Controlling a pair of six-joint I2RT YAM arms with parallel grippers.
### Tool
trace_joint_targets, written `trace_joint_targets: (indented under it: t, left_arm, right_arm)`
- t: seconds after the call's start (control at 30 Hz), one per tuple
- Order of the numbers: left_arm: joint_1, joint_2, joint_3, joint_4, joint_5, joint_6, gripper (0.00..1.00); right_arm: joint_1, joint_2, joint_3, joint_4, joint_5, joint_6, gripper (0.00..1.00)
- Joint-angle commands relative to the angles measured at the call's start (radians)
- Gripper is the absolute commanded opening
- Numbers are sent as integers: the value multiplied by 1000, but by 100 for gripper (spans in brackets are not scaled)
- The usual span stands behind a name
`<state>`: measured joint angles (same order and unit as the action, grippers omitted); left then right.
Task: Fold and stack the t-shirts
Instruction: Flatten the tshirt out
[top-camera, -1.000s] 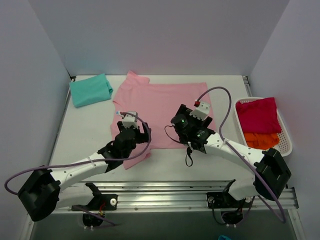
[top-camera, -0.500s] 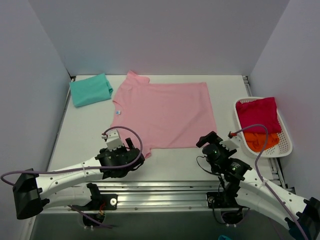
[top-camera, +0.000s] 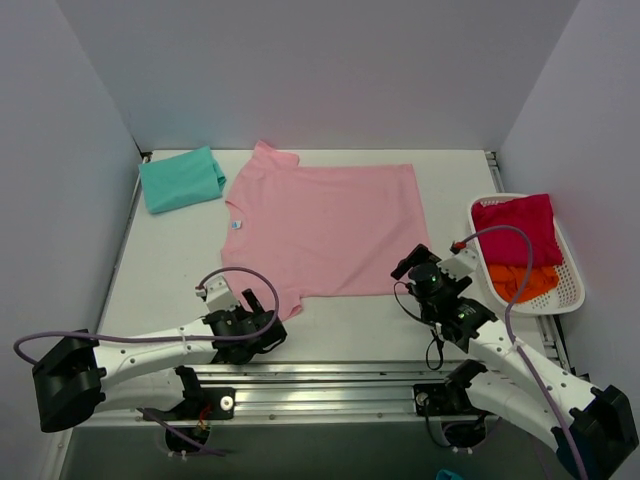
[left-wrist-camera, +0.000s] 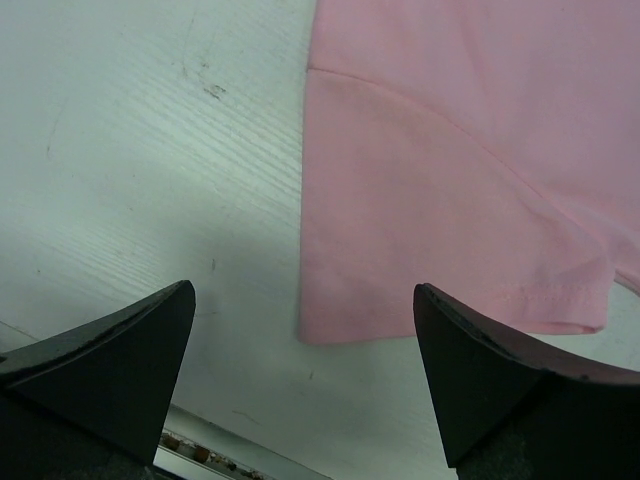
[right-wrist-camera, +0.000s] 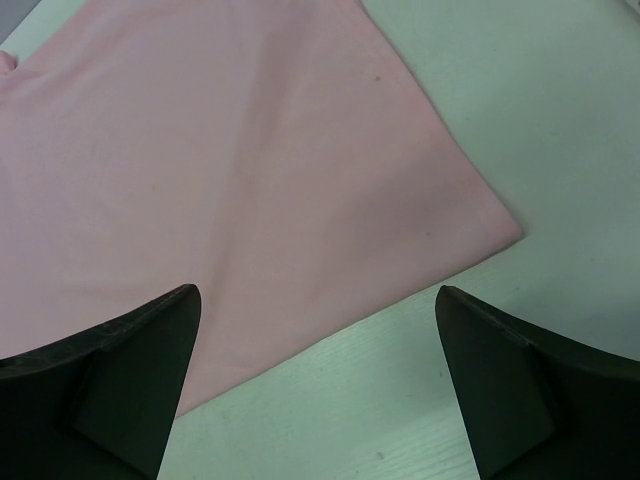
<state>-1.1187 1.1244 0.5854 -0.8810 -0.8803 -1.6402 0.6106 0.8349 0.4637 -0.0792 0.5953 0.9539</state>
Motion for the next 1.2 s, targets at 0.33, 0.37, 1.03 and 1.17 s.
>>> trace_joint_targets:
  t: [0.33, 0.37, 1.03, 1.17]
  left_arm:
    - [-6, 97, -79, 284, 86, -3, 83]
    - [-6, 106, -81, 295, 89, 5, 81]
    - [-6, 127, -105, 341, 77, 31, 6]
    - [-3, 72, -98, 284, 34, 26, 4]
  right_arm:
    - [-35, 6, 33, -10, 9, -26, 100]
    - [-37, 10, 35, -11, 12, -27, 100]
    - [-52, 27, 32, -71, 46, 31, 100]
    - [-127, 64, -22, -10, -94, 28, 100]
